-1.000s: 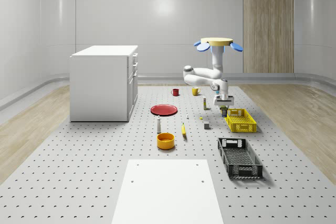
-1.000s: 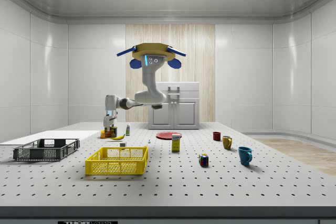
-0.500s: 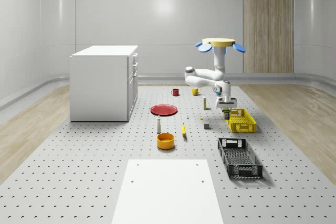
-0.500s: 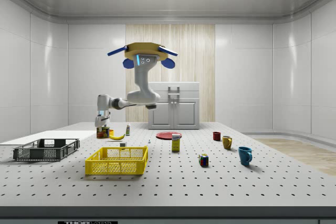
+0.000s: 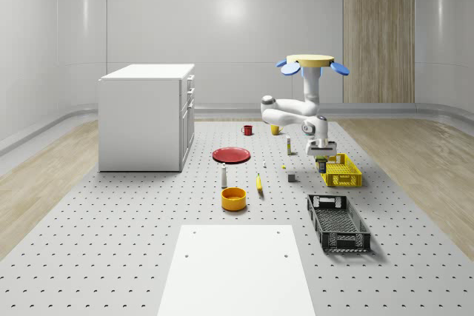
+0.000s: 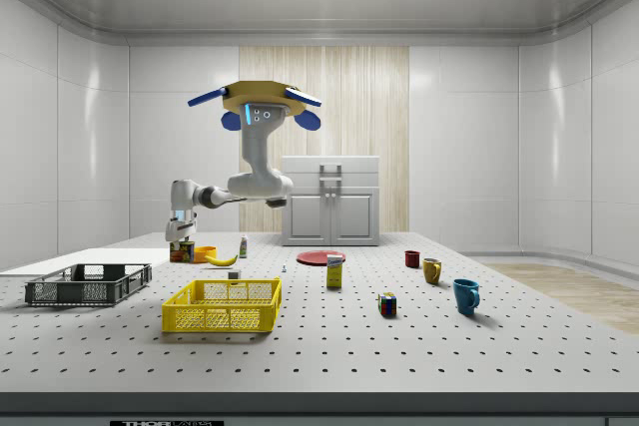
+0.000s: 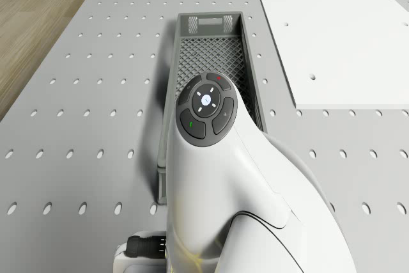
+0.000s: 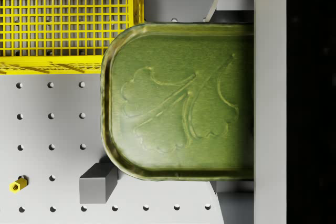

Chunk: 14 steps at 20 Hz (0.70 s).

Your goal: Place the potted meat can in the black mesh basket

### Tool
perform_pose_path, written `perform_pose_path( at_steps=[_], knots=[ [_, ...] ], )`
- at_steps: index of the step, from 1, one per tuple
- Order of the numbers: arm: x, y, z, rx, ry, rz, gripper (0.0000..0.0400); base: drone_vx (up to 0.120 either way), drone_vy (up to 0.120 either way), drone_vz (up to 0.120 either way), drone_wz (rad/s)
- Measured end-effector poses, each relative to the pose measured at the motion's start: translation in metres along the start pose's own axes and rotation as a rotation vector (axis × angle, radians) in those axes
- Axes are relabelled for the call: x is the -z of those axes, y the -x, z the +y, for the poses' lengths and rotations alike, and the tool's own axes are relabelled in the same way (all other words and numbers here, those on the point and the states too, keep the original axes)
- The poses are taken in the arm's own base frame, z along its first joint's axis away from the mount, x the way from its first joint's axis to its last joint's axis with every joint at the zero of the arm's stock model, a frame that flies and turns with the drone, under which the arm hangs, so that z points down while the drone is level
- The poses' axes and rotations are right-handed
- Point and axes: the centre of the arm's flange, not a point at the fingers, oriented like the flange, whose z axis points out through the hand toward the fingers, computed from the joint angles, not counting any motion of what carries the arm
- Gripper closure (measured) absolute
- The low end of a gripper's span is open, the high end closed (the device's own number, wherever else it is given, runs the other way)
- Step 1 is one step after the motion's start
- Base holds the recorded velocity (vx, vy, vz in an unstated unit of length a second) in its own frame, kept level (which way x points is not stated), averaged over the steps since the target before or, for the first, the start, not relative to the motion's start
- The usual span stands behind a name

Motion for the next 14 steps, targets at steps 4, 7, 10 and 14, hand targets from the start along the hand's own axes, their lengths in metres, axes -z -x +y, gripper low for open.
perform_pose_path(
  at_steps=[4,7,10,14],
  knots=[
    [0.0000,0.0000,0.0000,0.000,0.000,0.000,0.0111,0.120,0.000,0.000,0.000],
    [0.0000,0.0000,0.0000,0.000,0.000,0.000,0.0111,0.120,0.000,-0.080,0.000],
    [0.0000,0.0000,0.0000,0.000,0.000,0.000,0.0111,0.120,0.000,-0.120,0.000],
    [0.0000,0.0000,0.0000,0.000,0.000,0.000,0.0111,0.120,0.000,-0.030,0.000]
  ],
)
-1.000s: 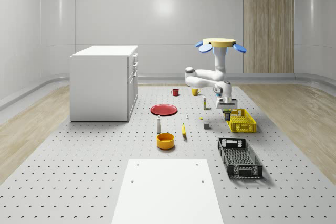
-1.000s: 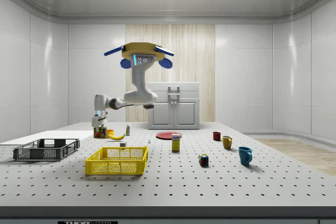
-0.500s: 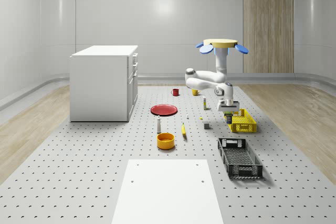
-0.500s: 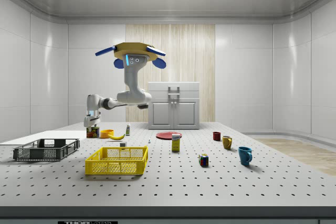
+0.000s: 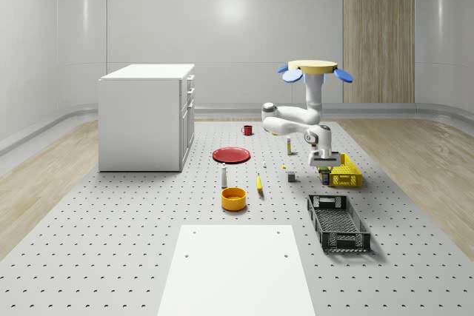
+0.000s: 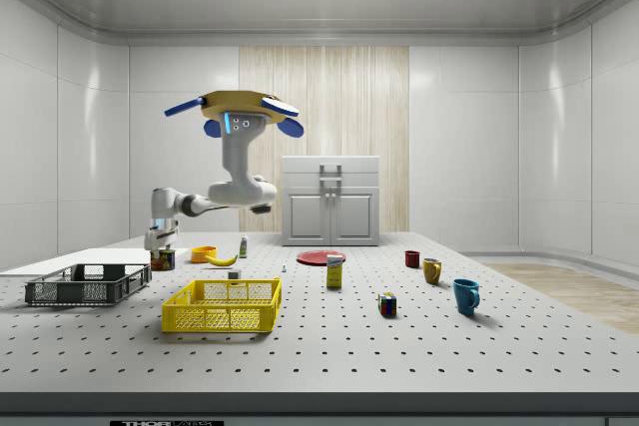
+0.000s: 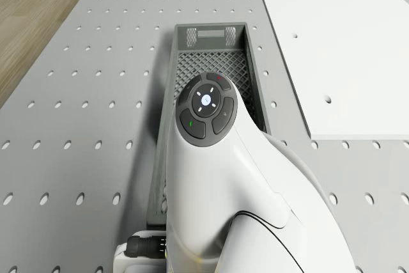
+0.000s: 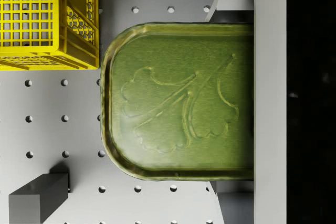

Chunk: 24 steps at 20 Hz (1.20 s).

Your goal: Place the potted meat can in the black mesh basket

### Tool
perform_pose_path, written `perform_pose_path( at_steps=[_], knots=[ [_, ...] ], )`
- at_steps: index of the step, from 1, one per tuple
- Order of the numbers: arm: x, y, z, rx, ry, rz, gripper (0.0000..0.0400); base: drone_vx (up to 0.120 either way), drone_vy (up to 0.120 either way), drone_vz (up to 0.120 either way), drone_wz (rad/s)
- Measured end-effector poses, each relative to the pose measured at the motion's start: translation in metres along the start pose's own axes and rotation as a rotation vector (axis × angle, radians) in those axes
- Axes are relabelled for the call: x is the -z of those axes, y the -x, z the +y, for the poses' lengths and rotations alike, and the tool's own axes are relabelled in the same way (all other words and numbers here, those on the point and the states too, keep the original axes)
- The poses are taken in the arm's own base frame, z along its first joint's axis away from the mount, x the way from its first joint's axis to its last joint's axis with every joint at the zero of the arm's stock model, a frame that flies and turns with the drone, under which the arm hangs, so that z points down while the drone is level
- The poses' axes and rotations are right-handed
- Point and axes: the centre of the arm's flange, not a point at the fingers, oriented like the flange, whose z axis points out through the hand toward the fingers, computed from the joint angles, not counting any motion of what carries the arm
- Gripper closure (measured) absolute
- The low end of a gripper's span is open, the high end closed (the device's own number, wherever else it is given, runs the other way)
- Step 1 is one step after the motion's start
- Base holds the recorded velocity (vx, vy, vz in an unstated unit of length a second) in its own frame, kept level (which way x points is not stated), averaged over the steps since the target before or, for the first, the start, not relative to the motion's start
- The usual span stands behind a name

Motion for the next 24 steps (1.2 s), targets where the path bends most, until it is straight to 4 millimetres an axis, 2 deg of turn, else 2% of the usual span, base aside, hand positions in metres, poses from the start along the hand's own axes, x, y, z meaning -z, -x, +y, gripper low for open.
perform_pose_path(
  at_steps=[4,8,11,16,24],
  knots=[
    [0.0000,0.0000,0.0000,0.000,0.000,0.000,0.0111,0.120,-0.080,0.000,0.000],
    [0.0000,0.0000,0.0000,0.000,0.000,0.000,0.0111,0.120,-0.010,0.000,0.000],
    [0.0000,0.0000,0.0000,0.000,0.000,0.000,0.0111,0.120,-0.107,0.000,0.000],
    [0.0000,0.0000,0.0000,0.000,0.000,0.000,0.0111,0.120,0.048,0.000,0.000],
    [0.0000,0.0000,0.0000,0.000,0.000,0.000,0.0111,0.120,0.000,0.000,0.000]
  ],
)
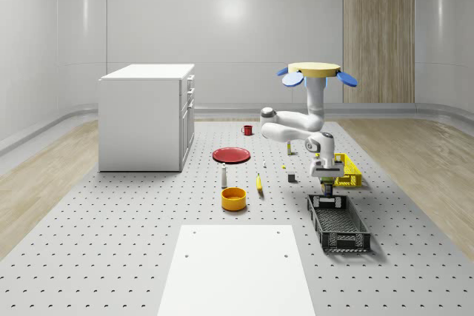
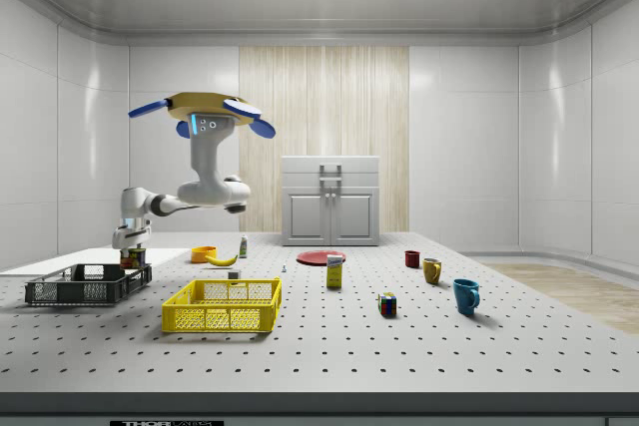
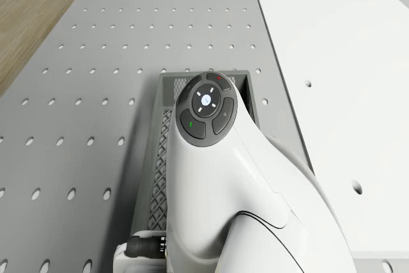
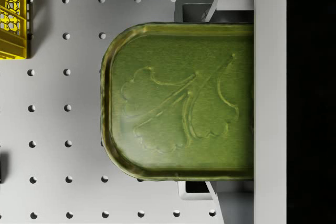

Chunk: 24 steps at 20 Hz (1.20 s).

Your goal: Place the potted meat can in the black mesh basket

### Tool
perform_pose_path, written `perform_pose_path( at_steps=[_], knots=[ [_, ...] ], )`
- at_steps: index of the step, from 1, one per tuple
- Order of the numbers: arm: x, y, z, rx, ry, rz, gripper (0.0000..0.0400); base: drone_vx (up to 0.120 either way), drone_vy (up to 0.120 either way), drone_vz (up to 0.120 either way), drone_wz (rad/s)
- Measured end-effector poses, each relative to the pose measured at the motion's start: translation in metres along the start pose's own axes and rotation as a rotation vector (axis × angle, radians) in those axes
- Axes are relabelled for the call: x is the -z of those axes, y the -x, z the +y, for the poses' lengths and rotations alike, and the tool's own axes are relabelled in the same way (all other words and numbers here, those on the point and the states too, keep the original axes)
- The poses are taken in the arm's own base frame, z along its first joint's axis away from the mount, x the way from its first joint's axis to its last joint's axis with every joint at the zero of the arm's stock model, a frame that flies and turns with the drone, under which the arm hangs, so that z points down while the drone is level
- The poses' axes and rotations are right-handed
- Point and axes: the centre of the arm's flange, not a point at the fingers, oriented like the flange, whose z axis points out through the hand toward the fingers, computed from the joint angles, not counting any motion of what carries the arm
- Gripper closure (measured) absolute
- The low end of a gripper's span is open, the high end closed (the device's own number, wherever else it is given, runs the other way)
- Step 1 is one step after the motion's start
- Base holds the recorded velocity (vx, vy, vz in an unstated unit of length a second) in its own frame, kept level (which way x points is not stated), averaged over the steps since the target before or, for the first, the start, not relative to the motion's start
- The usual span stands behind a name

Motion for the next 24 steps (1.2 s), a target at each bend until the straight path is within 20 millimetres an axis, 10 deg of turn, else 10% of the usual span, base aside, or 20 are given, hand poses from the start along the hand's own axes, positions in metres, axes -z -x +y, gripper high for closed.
perform_pose_path(
  at_steps=[24],
  knots=[
    [0.0000,0.0000,0.0000,0.000,0.000,0.000,0.0111,0.120,0.000,-0.042,0.000]
  ],
)
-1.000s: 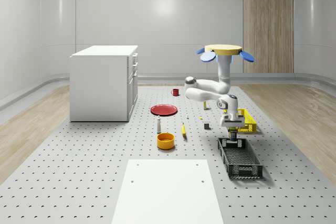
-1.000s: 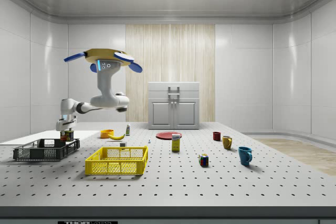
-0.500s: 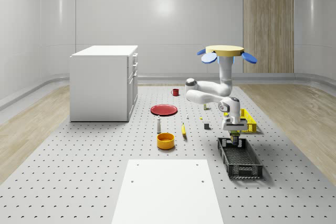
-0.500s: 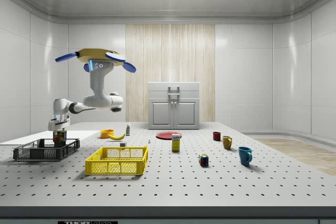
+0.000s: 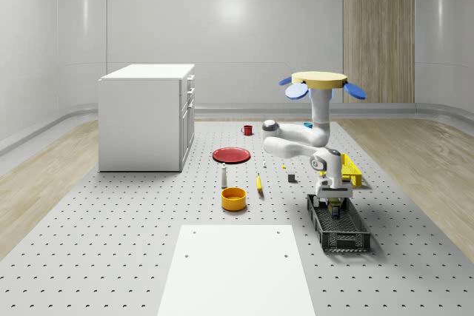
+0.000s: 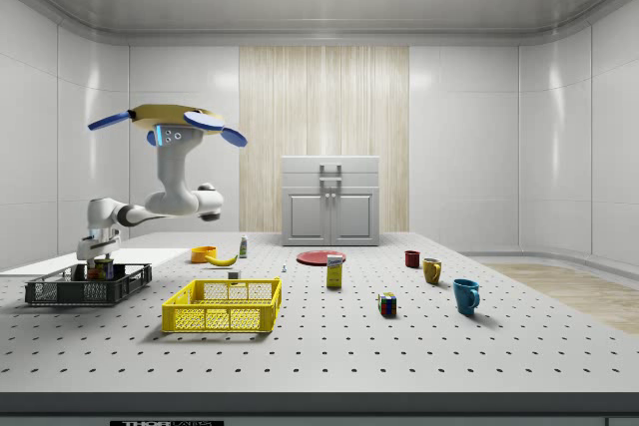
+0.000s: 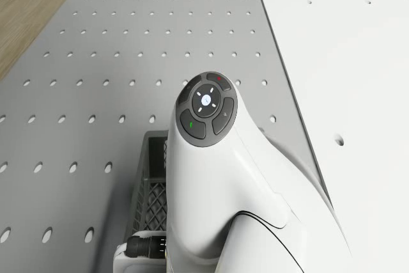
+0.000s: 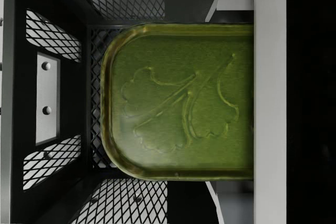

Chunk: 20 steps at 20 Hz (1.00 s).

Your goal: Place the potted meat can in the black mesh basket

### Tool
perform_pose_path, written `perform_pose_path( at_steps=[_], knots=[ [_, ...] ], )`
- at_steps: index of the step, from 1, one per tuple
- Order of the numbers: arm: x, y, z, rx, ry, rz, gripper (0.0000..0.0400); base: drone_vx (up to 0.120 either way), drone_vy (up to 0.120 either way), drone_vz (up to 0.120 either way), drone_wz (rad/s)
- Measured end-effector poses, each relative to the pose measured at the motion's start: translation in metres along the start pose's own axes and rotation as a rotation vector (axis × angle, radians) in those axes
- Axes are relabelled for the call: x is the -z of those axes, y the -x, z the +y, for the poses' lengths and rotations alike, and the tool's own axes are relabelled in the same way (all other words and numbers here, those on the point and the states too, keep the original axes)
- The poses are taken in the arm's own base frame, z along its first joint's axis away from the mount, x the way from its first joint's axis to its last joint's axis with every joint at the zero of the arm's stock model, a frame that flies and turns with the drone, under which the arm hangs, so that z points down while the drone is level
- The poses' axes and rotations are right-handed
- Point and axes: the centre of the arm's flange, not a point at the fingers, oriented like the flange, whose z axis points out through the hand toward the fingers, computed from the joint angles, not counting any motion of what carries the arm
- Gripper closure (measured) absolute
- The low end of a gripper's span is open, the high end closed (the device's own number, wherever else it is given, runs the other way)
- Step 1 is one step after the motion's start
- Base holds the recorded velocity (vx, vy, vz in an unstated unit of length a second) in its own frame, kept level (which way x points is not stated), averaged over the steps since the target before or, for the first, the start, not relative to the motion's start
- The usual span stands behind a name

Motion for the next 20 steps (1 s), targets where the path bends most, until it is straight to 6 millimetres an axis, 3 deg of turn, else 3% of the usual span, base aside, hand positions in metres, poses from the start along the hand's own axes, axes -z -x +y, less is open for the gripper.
perform_pose_path(
  at_steps=[6,10,15,20],
  knots=[
    [0.000,0.000,0.000,0.000,0.000,0.000,0.0111,0.120,0.000,0.000,0.000],
    [-0.009,0.000,0.000,0.000,0.000,0.000,0.0112,0.010,0.000,0.000,0.000],
    [-0.016,0.000,0.000,0.007,-0.002,-0.004,0.0038,0.000,0.000,0.000,0.000],
    [-0.005,0.000,0.000,0.011,-0.003,-0.005,0.0011,0.000,0.000,0.000,0.000]
  ],
)
